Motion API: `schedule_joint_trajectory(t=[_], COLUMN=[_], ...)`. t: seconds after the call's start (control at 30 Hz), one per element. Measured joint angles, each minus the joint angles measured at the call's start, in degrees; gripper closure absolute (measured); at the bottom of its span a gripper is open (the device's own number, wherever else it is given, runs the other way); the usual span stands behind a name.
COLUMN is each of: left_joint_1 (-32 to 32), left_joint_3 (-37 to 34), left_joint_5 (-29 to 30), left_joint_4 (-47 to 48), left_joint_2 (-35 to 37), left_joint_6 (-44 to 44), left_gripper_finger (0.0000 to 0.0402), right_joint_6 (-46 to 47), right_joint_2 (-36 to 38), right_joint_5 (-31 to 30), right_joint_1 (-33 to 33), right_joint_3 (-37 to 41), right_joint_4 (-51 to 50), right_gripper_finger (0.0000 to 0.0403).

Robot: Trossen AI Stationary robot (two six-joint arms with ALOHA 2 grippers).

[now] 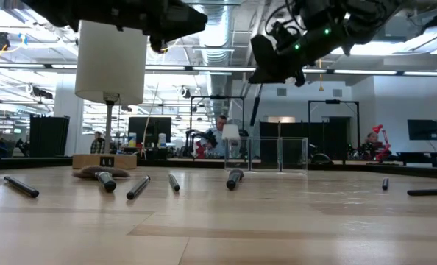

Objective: Put items in baskets/containers
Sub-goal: Put the black foundation brush into the transparent organizer, then put the black blush brush into the transparent organizer

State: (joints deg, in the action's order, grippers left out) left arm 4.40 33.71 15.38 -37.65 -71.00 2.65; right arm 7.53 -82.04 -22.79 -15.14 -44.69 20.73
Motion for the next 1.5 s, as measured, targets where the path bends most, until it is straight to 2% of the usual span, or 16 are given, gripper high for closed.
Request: schedule_joint_trajectory(t=[0.13,0.27,0.4,0.57,0.73,1.13,1.27,1.5], left_joint_1=[-0.64,-0.63,-0.63,-0.39,-0.30,-0.30,-0.30,-0.30], left_joint_3=[-1.62,-2.82,-3.01,-3.01,-3.01,-3.01,-3.01,-3.01], left_joint_5=[0.00,0.03,-0.12,-0.24,-0.24,-0.24,-0.25,-0.24], left_joint_4=[-0.59,-0.97,-1.19,-1.14,-1.21,-1.18,-1.11,-0.94], left_joint_2=[2.10,3.30,3.36,2.96,2.95,2.95,2.95,2.95], left_joint_6=[-0.98,-1.49,-1.68,-1.68,-1.70,-2.12,-2.93,-2.95], left_gripper_finger=[0.0288,0.0289,0.0289,0.0289,0.0289,0.0289,0.0289,0.0289], right_joint_6=[0.13,2.62,3.48,7.80,11.11,12.00,9.28,6.47], right_joint_2=[0.00,-0.52,-0.72,-0.70,-0.72,-0.58,1.82,10.31], right_joint_5=[0.30,1.53,2.49,3.80,4.00,5.06,5.34,4.89], right_joint_1=[-2.33,-4.39,-5.56,-6.01,-5.90,-5.12,-4.70,-4.37], right_joint_3=[0.00,0.00,1.37,3.79,6.46,6.58,5.83,1.93], right_joint_4=[-2.15,-5.31,-3.53,-3.57,-3.71,-3.19,-4.33,-9.29], right_gripper_finger=[0.0397,0.0387,0.0388,0.0397,0.0379,0.0363,0.0342,0.0299])
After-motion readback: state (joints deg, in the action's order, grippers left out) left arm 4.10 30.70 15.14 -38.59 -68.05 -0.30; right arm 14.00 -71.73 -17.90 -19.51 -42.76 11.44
